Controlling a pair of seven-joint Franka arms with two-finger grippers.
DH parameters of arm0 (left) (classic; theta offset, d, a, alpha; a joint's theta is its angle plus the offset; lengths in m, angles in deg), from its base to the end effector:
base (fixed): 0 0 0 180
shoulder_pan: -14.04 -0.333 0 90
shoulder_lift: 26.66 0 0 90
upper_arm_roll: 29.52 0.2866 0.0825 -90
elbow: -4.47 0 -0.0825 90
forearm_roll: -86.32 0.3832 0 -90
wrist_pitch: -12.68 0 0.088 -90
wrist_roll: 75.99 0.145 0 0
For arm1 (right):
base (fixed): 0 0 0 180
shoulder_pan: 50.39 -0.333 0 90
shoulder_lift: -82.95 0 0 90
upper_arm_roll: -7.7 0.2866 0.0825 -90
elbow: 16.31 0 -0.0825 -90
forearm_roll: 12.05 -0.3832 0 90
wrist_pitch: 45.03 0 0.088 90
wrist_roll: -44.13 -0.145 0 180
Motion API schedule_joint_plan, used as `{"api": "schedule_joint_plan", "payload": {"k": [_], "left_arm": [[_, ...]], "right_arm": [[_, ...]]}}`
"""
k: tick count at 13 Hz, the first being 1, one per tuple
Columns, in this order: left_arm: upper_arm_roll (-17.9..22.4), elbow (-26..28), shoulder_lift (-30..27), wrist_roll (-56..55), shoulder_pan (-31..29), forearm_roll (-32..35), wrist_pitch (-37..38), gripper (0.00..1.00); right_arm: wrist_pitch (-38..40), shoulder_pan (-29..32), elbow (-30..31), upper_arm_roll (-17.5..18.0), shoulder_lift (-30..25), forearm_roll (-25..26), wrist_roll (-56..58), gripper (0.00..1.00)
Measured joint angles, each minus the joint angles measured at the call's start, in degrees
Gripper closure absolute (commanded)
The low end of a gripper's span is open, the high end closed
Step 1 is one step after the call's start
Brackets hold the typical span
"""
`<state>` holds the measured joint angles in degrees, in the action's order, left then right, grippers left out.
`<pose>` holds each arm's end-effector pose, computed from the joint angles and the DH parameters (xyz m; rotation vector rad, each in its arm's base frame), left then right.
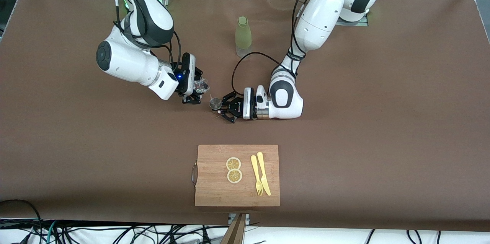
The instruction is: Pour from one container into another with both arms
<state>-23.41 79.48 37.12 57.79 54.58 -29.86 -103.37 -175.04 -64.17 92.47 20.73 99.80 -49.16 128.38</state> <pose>0.5441 -0.4947 0.0659 1.3541 -1.2383 1.0417 0.5469 0.3087 0.3050 -1.9117 -1.8140 -0.4569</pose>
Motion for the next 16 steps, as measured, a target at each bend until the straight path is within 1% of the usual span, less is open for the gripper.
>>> {"api": "schedule_joint_plan", "payload": {"k": [16], "left_arm": [[0.13, 0.0, 0.01, 0.0, 0.0, 0.0, -0.03, 1.0]], "right_arm": [[-1.04, -0.53, -0.05, 0.02, 0.06, 0.01, -1.21, 0.8]]}}
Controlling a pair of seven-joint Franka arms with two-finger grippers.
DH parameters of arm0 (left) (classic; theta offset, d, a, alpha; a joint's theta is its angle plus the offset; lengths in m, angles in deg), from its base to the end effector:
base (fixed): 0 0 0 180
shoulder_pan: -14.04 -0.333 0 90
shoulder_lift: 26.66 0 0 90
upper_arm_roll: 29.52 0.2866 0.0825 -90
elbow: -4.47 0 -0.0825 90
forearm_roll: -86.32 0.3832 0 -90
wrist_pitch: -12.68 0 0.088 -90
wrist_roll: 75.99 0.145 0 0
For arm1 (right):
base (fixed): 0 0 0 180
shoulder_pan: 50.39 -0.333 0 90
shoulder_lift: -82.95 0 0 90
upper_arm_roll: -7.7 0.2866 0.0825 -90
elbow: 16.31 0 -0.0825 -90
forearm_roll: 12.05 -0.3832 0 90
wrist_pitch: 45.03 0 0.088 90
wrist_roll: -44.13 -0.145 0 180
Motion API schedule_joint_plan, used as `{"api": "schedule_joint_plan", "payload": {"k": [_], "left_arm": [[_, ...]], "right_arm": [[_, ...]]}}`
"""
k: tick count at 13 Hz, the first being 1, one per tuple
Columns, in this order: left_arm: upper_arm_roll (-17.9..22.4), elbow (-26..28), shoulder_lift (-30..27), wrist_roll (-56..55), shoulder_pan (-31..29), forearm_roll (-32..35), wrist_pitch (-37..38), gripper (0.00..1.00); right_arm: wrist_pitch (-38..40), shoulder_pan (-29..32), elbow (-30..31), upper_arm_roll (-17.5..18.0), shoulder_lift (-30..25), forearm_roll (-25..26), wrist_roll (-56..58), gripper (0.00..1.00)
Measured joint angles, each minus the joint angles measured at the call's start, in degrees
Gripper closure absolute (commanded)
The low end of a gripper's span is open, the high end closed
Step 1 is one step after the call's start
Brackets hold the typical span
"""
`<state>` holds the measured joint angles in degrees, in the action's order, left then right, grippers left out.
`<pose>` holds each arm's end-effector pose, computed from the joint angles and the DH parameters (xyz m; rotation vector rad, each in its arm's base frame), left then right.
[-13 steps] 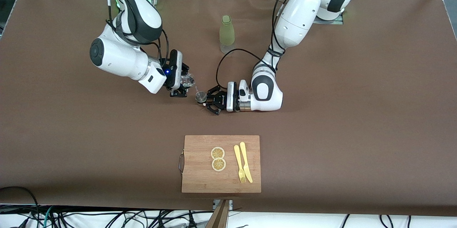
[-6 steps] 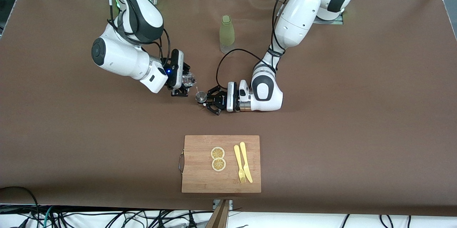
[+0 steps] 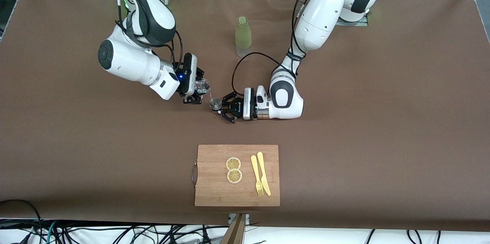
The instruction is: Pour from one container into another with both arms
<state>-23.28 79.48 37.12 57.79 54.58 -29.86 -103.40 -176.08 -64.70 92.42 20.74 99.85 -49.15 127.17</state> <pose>0.5450 -0.4937 0.0658 1.3561 -1.2399 1.0427 0.5469 0.3132 0.3061 -1.9305 -1.8008 -0.4663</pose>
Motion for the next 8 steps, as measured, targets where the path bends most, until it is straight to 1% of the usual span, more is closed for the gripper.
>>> {"api": "schedule_joint_plan", "payload": {"k": [6, 8], "left_arm": [[0.01, 0.0, 0.02, 0.04, 0.0, 0.0, 0.0, 1.0], [0.05, -0.01, 0.02, 0.04, 0.0, 0.0, 0.0, 1.0]], "right_arm": [[-0.5, -0.04, -0.18, 0.0, 0.06, -0.1, -0.35, 0.8], [-0.68, -0.05, -0.17, 0.0, 0.29, -1.62, -0.36, 0.8]]}}
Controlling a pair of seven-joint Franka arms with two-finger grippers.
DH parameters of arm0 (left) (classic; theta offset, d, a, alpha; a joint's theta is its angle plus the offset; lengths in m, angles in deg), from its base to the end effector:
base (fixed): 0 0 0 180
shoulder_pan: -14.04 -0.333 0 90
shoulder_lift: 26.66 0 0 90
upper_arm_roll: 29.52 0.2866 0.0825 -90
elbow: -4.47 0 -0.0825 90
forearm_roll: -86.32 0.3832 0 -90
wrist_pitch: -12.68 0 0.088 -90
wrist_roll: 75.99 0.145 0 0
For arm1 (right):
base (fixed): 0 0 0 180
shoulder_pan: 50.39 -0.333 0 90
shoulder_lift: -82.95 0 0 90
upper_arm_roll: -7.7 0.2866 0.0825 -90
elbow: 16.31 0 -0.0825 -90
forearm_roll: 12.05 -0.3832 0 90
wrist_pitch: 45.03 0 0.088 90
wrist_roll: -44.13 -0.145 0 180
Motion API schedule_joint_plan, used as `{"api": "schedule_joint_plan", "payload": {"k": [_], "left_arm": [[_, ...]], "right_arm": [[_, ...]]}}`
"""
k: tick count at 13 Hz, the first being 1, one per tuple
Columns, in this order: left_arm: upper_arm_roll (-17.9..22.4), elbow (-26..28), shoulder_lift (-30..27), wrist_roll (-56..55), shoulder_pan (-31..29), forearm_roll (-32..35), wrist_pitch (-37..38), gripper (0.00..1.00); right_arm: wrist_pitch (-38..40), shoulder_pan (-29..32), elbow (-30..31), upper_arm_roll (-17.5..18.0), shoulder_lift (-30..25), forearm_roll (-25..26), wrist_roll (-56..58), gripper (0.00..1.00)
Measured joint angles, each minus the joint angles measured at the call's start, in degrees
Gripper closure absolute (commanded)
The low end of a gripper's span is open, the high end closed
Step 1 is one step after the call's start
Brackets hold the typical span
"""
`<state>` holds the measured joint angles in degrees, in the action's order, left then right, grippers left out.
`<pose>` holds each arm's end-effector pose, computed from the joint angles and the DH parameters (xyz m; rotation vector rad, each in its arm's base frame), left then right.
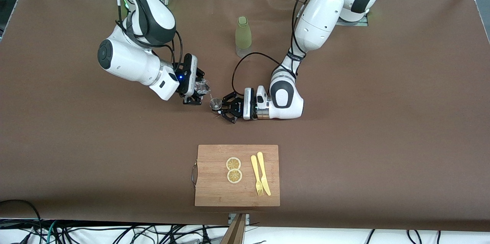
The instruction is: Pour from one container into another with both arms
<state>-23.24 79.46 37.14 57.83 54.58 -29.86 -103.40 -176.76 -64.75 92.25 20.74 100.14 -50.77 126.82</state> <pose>0.5452 -0.4934 0.0657 1.3561 -1.2409 1.0435 0.5490 0.3147 0.3060 -1.9430 -1.7608 -0.4843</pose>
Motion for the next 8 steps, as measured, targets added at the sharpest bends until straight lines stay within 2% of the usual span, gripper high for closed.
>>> {"api": "schedule_joint_plan", "payload": {"k": [2, 6, 8], "left_arm": [[0.01, -0.04, 0.0, 0.0, 0.0, 0.0, 0.0, 1.0], [0.03, -0.21, 0.0, 0.0, 0.0, 0.0, 0.0, 1.0], [0.03, -0.37, 0.0, 0.0, 0.0, 0.0, 0.0, 1.0]], "right_arm": [[-0.03, 0.0, 0.08, 0.0, 0.41, -4.92, 1.79, 0.8], [-0.03, 0.07, 1.54, -0.05, 1.21, -18.87, 12.24, 0.81], [0.09, 0.56, 1.75, -0.15, 1.17, -22.09, 14.36, 0.81]]}}
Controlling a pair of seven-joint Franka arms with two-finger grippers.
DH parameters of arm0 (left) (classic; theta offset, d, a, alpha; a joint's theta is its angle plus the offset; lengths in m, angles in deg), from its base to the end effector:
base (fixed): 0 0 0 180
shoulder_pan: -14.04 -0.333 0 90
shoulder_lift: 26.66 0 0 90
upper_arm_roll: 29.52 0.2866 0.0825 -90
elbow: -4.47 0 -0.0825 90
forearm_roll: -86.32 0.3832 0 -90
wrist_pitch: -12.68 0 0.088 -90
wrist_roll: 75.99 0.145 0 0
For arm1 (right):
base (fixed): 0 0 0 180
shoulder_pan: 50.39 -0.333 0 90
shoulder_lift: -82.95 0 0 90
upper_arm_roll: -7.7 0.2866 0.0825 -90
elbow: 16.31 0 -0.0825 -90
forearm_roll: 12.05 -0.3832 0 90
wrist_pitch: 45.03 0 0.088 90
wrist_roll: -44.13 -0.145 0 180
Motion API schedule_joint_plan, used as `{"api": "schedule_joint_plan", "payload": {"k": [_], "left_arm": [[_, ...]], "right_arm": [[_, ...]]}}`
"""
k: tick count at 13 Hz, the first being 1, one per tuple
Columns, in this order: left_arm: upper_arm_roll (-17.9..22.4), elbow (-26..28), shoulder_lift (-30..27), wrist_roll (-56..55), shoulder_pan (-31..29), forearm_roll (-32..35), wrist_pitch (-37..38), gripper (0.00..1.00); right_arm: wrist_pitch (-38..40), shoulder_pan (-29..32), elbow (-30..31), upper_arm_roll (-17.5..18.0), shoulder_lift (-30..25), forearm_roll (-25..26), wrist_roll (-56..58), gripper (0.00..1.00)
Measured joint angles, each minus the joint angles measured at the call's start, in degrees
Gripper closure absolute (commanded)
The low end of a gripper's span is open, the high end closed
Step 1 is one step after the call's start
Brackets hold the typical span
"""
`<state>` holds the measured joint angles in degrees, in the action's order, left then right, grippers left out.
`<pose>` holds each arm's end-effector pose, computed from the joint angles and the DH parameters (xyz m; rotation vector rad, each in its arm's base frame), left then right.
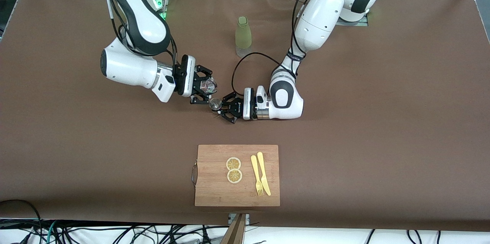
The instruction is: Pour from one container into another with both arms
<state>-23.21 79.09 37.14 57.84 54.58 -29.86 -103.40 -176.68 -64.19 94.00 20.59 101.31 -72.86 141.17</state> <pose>0.5469 -0.4946 0.0685 1.3510 -1.2429 1.0494 0.5465 0.3190 0.2916 -1.8036 -1.5424 -0.6645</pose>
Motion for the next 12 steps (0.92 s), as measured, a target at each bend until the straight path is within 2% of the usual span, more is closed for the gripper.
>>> {"api": "schedule_joint_plan", "payload": {"k": [4, 7, 12], "left_arm": [[0.2, -0.21, -0.03, 0.07, 0.0, 0.13, 0.04, 1.0], [0.64, -0.66, -0.12, 0.35, -0.22, 0.21, 0.04, 1.0], [1.1, -0.6, -0.9, 3.19, -3.66, 1.17, 2.5, 1.0]], "right_arm": [[3.74, 2.88, 0.17, -1.16, -0.59, -4.86, 5.6, 0.82], [9.26, 5.31, 2.01, -5.99, -0.5, -7.66, 13.49, 0.82], [16.67, 8.73, 3.11, -13.78, 2.66, -8.04, 25.33, 0.82]]}}
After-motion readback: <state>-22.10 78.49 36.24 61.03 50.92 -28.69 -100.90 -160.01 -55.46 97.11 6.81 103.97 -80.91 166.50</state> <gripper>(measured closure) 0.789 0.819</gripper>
